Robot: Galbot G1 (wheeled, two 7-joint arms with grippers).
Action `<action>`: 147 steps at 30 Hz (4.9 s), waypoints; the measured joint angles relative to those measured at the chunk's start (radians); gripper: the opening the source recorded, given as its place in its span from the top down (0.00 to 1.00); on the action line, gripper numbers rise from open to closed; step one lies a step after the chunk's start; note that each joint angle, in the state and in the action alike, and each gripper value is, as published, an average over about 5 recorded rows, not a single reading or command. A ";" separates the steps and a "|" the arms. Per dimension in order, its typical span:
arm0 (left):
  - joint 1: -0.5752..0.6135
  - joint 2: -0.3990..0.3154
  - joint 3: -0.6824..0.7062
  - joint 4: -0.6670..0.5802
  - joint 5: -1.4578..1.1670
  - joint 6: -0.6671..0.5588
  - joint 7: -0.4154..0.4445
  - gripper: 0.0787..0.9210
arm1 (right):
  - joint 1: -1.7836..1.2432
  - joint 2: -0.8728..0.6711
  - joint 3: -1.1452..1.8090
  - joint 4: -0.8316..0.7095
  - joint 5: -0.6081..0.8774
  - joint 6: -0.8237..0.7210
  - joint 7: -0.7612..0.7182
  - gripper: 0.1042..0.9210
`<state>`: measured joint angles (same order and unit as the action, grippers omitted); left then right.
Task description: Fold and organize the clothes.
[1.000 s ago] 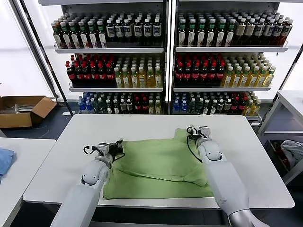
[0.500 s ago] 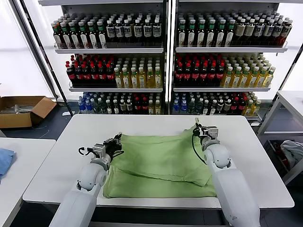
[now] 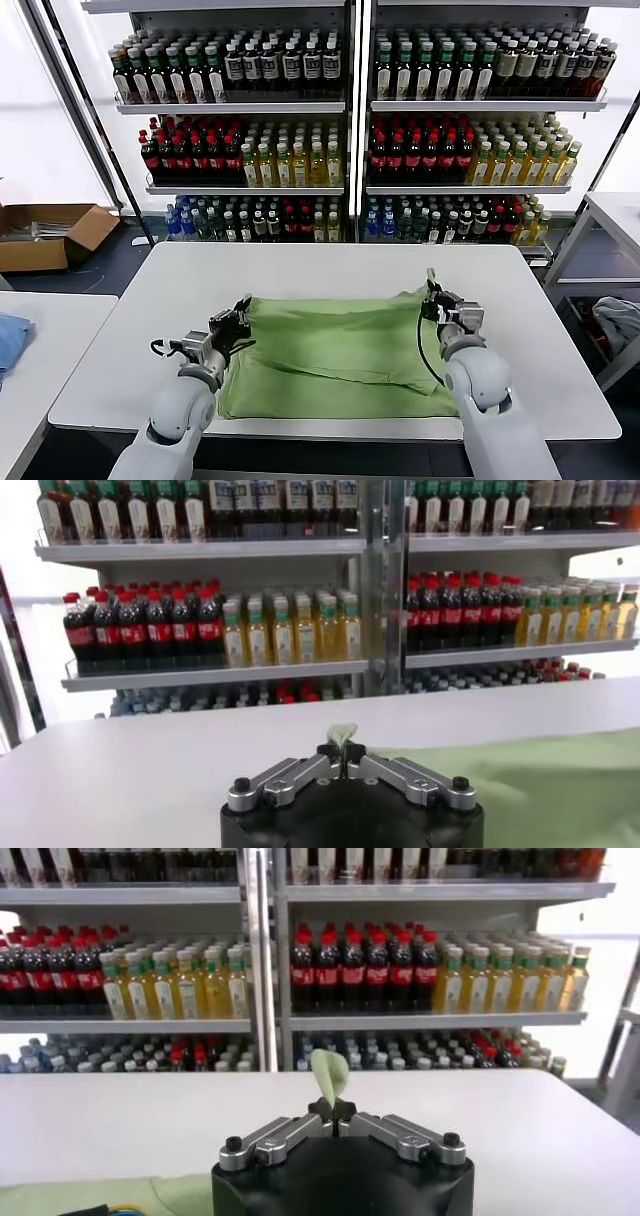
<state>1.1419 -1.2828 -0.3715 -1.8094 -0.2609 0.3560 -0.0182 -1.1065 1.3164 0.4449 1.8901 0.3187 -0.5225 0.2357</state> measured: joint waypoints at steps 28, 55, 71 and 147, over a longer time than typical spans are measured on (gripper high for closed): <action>0.157 -0.035 -0.014 -0.027 0.126 -0.013 0.009 0.90 | -0.283 0.025 0.025 0.085 -0.073 0.053 0.024 0.99; 0.211 -0.059 -0.028 -0.156 0.192 0.039 -0.043 0.12 | -0.367 0.008 0.052 0.278 -0.065 0.078 0.032 0.14; 0.240 -0.122 -0.062 -0.158 0.059 0.125 -0.129 0.12 | -0.357 -0.010 0.047 0.340 -0.042 0.090 0.030 0.12; 0.158 0.032 -0.106 -0.228 -0.033 0.199 -0.094 0.98 | -0.429 0.009 0.031 0.410 -0.116 0.110 0.031 0.12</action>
<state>1.2994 -1.2503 -0.4773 -2.0376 -0.2940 0.5549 -0.1122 -1.5351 1.3254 0.4760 2.2996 0.2026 -0.4124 0.2670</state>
